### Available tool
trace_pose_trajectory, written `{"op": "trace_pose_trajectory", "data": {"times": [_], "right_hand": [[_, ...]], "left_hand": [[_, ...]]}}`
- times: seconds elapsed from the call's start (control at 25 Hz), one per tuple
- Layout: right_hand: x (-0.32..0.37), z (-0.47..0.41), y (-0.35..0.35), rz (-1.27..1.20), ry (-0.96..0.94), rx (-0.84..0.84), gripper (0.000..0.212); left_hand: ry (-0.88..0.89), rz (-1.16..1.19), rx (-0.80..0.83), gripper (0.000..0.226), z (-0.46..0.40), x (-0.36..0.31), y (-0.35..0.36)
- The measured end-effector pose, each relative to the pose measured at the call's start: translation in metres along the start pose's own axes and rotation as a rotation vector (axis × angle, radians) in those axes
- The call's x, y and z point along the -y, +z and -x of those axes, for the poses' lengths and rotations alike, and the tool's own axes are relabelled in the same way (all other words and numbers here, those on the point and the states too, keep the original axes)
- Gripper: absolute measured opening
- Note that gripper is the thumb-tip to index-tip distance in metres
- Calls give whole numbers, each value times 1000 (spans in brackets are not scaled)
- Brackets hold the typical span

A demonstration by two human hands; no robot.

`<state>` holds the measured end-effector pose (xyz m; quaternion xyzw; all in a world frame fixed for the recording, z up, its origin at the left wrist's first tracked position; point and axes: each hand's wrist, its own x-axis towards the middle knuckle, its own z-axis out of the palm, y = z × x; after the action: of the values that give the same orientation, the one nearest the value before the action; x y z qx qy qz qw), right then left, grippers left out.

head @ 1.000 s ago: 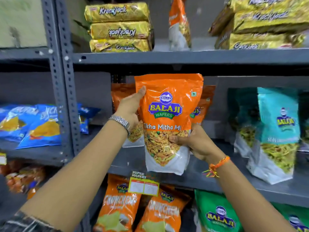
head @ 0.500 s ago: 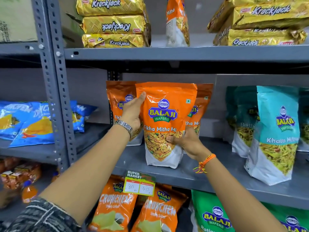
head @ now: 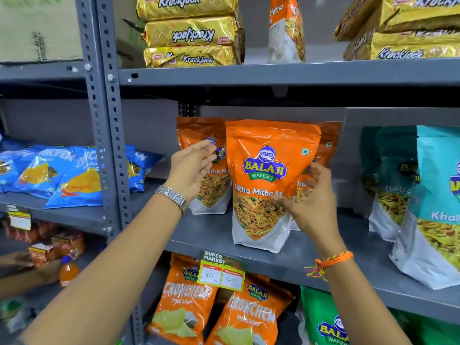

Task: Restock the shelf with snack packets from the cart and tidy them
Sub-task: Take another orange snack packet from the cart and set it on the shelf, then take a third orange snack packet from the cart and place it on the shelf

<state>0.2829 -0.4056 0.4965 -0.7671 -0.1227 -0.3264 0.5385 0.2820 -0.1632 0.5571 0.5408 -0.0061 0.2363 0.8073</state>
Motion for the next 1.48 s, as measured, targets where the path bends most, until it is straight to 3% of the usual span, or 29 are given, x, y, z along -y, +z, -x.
{"op": "trace_pose_trajectory", "data": {"times": [0.2,0.4,0.76,1.0,1.16,1.28,1.36,1.48], "right_hand": [[29,32,11,-41,-126,-183,95],[45,79,67,-315,-331,-40,63],[32,177,184,-470,-292,541,50],[6,273,264,-429,-210,871,45],[-26,347,329,-338,-173,1121,40],[-54,402,370,-237,-231,1360,39],[-76,443,401,-140,-324,1572,40],[-109,505,446,70,-459,1870,60]], "left_hand": [[7,44,30,26,30,-9,-32],[-2,71,-73,20,62,-10,-81],[-42,82,-452,24,134,18,-223],[-236,77,-793,18,208,89,-357],[-429,73,-1030,35,277,145,-460],[-537,107,-1206,12,329,177,-510],[-665,146,-1317,17,360,211,-542],[-723,331,-1359,24,384,252,-556]]}}
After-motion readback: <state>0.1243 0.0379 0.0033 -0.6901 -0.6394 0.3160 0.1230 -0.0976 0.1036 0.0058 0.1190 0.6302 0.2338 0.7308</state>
